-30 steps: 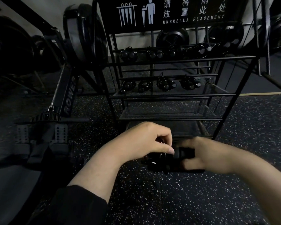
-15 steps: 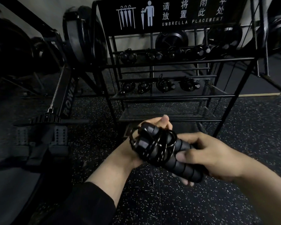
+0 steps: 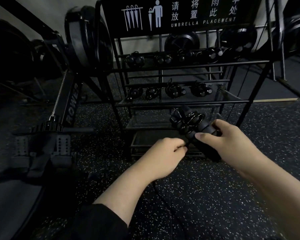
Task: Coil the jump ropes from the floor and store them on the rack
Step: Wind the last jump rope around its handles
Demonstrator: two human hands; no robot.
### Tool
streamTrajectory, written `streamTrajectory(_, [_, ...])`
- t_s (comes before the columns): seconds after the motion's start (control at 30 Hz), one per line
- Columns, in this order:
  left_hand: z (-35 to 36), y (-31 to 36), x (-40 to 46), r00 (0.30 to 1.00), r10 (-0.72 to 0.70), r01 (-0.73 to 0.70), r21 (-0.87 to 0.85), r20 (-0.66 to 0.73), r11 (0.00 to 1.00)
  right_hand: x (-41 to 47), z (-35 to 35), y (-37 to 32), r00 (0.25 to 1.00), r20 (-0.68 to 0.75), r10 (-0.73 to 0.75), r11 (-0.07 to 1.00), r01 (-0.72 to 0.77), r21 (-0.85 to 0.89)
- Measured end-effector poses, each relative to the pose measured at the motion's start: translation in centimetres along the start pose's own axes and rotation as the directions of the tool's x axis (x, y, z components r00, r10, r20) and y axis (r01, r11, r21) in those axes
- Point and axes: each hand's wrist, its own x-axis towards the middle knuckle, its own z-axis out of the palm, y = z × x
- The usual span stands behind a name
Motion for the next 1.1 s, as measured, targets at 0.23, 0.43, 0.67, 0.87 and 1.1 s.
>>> streamTrajectory(0.23, [-1.5, 0.6, -0.9, 0.996, 0.074, -0.088, 0.351, 0.051, 0.932, 0.5, -0.2, 0.8, 0.995, 0.091, -0.048, 0.851, 0.088, -0.518])
streamTrajectory(0.43, [-4.1, 0.6, -1.1, 0.972, 0.185, -0.227, 0.373, 0.144, 0.900, -0.4, 1.0, 0.6, 0.906, 0.416, 0.070, 0.648, 0.276, -0.710])
streamTrajectory(0.67, [-4.8, -0.7, -1.0, 0.959, 0.230, -0.216, -0.098, 0.164, 0.971, -2.0, 1.0, -0.8, 0.759, 0.650, 0.041, 0.861, 0.303, -0.409])
streamTrajectory(0.87, [-4.2, -1.0, -0.6, 0.968, 0.221, -0.181, -0.282, 0.117, 0.942, -2.9, 0.1, -1.7, 0.775, 0.613, -0.152, 0.968, 0.243, -0.067])
streamTrajectory(1.1, [-1.0, -1.0, -0.9, 0.996, 0.009, 0.050, -0.671, 0.084, 0.739, -2.0, -0.3, -1.6, 0.905, 0.336, -0.261, 0.944, 0.165, 0.287])
